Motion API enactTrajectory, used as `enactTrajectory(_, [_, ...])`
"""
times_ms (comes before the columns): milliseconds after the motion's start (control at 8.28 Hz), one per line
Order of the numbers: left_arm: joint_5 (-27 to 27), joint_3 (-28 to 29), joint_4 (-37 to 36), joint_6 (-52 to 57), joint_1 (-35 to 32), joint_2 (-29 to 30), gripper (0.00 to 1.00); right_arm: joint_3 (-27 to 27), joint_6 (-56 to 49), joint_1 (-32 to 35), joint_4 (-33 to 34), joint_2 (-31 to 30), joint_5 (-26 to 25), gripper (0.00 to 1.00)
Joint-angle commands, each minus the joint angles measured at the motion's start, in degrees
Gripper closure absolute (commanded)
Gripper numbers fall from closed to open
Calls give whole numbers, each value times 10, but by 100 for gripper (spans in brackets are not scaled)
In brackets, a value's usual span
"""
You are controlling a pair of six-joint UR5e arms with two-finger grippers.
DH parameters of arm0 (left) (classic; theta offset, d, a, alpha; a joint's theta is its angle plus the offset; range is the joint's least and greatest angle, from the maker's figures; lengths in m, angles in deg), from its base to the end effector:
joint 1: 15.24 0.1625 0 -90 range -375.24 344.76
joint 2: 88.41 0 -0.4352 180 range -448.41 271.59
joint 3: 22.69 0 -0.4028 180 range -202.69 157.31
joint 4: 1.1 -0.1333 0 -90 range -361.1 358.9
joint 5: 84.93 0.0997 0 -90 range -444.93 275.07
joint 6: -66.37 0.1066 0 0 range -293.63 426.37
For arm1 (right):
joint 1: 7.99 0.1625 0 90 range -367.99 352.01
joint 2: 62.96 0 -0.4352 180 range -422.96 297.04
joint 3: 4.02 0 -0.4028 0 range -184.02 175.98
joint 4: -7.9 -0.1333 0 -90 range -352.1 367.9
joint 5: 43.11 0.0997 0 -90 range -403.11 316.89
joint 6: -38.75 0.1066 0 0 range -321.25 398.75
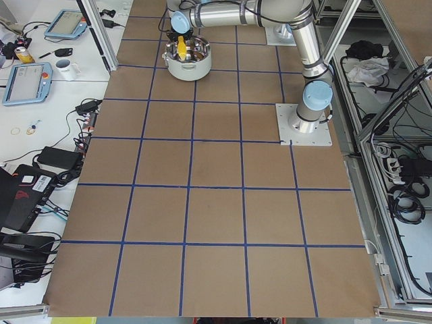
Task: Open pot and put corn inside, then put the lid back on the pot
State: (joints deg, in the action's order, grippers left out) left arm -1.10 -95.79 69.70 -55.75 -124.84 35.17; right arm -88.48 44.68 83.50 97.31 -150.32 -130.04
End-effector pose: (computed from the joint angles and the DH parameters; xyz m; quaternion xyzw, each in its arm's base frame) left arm -0.3815 -0.6399 0.3080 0.7779 -0.6257 -0.0436 0.0384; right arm 0.1526 -0.5224 0.5153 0.0382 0.9987 -0.0184 0.0280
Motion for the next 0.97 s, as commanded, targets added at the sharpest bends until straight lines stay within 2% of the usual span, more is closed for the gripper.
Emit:
enactTrajectory(0, [0, -6, -4, -3, 0, 13, 60, 0, 0, 0, 2, 1, 0, 52])
enactTrajectory(121, [0, -12, -6, -2, 0, 12, 45, 0, 0, 0, 2, 1, 0, 52])
enactTrajectory(242, [4, -14, -5, -1, 0, 8, 22, 0, 0, 0, 2, 0, 0, 52])
enactTrajectory(362, [5, -14, -5, 0, 0, 6, 11, 0, 0, 0, 2, 1, 0, 52])
enactTrajectory(604, [5, -14, -3, 0, 0, 1, 6, 0, 1, 0, -1, 1, 0, 52])
enactTrajectory(846, [6, -15, 6, 24, 2, -31, 6, 0, 0, 0, -1, 1, 0, 52])
